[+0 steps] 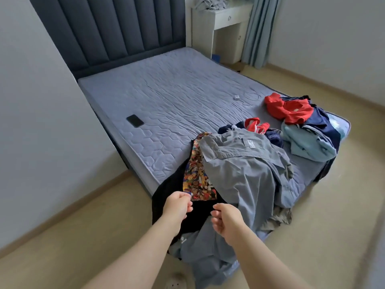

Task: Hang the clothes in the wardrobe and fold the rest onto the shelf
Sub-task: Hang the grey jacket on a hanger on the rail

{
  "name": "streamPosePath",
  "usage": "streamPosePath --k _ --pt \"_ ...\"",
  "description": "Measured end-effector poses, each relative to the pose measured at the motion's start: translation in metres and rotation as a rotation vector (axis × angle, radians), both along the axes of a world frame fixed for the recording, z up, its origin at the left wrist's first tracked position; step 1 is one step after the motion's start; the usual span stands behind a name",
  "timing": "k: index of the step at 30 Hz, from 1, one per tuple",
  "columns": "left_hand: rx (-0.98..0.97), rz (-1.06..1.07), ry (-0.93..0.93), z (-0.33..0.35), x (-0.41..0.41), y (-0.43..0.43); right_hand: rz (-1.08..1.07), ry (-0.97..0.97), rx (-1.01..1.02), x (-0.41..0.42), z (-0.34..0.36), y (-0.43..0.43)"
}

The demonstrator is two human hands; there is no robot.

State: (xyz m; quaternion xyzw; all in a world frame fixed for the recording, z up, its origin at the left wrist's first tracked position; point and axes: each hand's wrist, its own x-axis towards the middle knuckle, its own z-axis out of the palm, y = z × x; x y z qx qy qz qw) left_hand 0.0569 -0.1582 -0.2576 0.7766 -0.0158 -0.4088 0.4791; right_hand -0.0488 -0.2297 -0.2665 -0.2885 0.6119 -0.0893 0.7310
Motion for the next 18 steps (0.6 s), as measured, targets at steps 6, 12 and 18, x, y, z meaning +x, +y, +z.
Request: streamPosePath --k 6,12,18 --pt "0.064 -0.096 0.036 -0.014 0.013 -0.082 -0.064 0.030 0.045 0.006 -0.021 -0.073" --pt "0.097 -0.002 0.117 -0.044 0.009 -0.185 0.007 0.059 0.045 -0.005 -0.057 -0.172" --pt "0.153 0.142 0.232 -0.085 -0.006 -0.282 0.098 0.133 0.074 -0.035 -0.098 -0.276"
